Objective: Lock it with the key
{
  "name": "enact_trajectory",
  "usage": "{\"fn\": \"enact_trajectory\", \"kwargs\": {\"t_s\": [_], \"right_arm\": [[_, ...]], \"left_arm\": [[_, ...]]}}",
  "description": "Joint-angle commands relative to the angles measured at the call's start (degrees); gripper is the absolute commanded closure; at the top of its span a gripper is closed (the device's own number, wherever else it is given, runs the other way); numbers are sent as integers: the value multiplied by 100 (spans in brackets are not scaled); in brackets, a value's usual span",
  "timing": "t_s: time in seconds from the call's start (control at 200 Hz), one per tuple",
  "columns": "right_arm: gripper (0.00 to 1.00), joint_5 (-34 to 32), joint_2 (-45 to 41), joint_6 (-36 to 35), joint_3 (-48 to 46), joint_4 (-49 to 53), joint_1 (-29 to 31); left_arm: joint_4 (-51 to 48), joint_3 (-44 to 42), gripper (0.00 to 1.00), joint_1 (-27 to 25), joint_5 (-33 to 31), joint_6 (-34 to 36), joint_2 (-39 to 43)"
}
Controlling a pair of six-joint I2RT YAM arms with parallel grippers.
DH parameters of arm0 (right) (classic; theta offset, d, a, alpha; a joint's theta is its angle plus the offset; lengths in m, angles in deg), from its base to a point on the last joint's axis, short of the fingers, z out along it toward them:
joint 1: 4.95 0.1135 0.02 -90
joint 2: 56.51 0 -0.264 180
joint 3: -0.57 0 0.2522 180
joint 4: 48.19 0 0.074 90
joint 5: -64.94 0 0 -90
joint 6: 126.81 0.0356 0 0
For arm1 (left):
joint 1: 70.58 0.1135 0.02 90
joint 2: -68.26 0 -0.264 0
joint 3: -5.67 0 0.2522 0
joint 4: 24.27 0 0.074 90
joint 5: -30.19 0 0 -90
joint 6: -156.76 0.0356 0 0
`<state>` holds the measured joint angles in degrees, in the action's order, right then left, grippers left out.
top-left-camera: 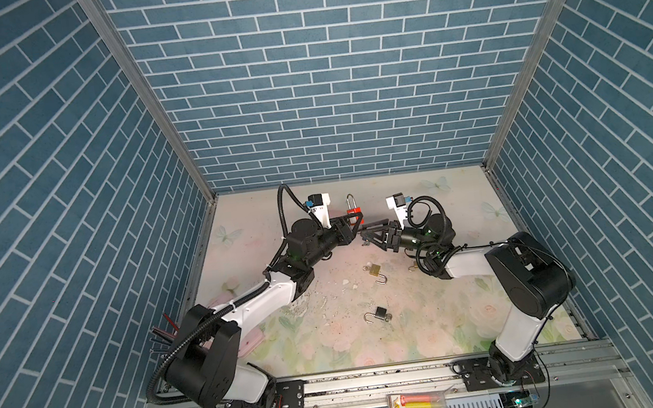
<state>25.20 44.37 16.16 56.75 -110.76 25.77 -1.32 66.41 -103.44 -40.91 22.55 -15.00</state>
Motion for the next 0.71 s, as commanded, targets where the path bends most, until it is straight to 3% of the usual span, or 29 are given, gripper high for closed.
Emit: {"fn": "enact_trajectory", "kwargs": {"t_s": [0.0, 0.435, 0.7], "right_arm": [[44, 117, 190, 254, 139, -273, 65], [62, 82, 424, 306, 379, -176, 110], [90, 67, 465, 199, 563, 248, 127]], "left_arm": [[177, 109, 79, 43, 74, -57, -64], [246, 90, 79, 39, 97, -131, -137], [170, 34, 79, 34, -178, -250, -90]]}}
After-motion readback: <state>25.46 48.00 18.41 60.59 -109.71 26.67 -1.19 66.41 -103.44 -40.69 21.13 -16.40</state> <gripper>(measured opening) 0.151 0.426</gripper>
